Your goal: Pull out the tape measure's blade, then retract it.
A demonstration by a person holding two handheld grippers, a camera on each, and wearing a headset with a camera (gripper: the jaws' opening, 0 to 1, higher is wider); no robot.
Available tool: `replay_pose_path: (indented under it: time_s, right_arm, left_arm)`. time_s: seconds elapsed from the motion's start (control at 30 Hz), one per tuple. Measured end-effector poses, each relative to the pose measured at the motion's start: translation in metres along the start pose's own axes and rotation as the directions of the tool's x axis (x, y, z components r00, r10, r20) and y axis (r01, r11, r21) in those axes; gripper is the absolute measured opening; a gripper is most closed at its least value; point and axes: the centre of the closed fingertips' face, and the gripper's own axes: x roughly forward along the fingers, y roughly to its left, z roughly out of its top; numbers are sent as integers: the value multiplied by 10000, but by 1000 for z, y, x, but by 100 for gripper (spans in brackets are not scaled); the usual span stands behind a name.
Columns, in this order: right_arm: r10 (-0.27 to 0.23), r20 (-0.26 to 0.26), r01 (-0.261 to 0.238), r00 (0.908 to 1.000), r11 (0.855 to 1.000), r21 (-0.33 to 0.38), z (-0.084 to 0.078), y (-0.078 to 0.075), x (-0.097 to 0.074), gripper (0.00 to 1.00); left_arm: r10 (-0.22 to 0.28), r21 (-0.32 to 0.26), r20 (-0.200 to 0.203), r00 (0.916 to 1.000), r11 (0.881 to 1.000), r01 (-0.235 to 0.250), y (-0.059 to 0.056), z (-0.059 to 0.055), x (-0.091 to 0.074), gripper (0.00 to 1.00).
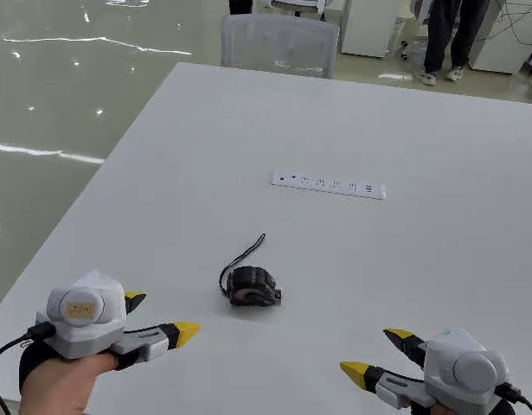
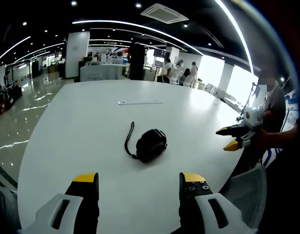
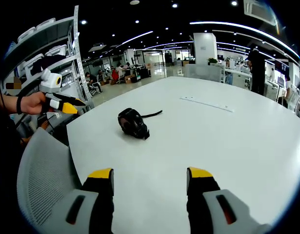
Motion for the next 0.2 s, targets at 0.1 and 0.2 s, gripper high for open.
replay_pose_path:
  time_s: [0.1, 0.2]
  right_arm:
    - [-10, 20, 10, 10000, 10000, 24, 0, 1, 0, 62]
    - [36, -29, -36, 10000, 10000, 8, -1, 2, 1, 62]
  left_arm:
    - [1, -13, 24, 10000, 10000, -1, 0, 1, 0, 64]
    - [0, -4, 16, 10000, 10000, 0, 1, 1, 0, 64]
